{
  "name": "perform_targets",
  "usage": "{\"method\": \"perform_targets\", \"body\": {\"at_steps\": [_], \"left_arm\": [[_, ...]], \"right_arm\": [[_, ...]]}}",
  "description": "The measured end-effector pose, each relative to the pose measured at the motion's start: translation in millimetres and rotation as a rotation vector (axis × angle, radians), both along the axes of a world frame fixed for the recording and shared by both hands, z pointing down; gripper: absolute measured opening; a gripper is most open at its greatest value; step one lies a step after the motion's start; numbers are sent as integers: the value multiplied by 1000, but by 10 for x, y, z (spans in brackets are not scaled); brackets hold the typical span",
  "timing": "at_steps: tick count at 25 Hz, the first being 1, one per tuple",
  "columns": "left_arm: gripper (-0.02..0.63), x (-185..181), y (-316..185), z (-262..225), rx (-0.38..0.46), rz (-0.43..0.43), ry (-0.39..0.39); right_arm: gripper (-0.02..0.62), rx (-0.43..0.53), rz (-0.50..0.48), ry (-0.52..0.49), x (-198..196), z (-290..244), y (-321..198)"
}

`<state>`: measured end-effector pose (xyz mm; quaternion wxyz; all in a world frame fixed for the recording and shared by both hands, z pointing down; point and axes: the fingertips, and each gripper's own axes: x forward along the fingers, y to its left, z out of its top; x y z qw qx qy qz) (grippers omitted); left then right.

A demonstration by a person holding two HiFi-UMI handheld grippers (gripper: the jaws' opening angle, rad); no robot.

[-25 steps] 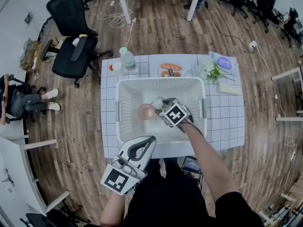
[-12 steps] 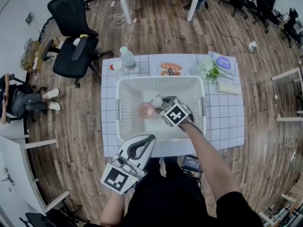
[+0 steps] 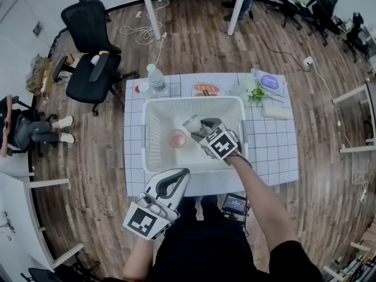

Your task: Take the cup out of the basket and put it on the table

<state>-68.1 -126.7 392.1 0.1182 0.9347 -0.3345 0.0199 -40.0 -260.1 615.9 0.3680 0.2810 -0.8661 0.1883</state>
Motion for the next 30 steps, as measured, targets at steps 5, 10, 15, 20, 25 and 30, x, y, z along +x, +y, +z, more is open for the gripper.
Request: {"method": "perform_targets", "body": {"at_steps": [5, 10, 15, 20, 25, 30], "left_arm": [[9, 26, 106, -20, 0, 7, 4], [9, 67, 188, -77, 14, 10, 10], [9, 57, 273, -134, 29, 7, 5], [9, 40, 347, -171, 34, -4, 10], [9, 36, 401, -163, 30, -8, 5], [9, 75, 424, -194, 41, -3, 3]], "right_arm": [[245, 80, 8, -59, 14, -441, -8], [245, 164, -10, -108, -36, -886, 35], [245, 250, -16, -171, -50, -1378, 179], [245, 322, -28, -227, -18, -1791, 422], [245, 385, -41, -263, 36, -2088, 689], [245, 428, -40, -318, 138, -2291, 967]]}}
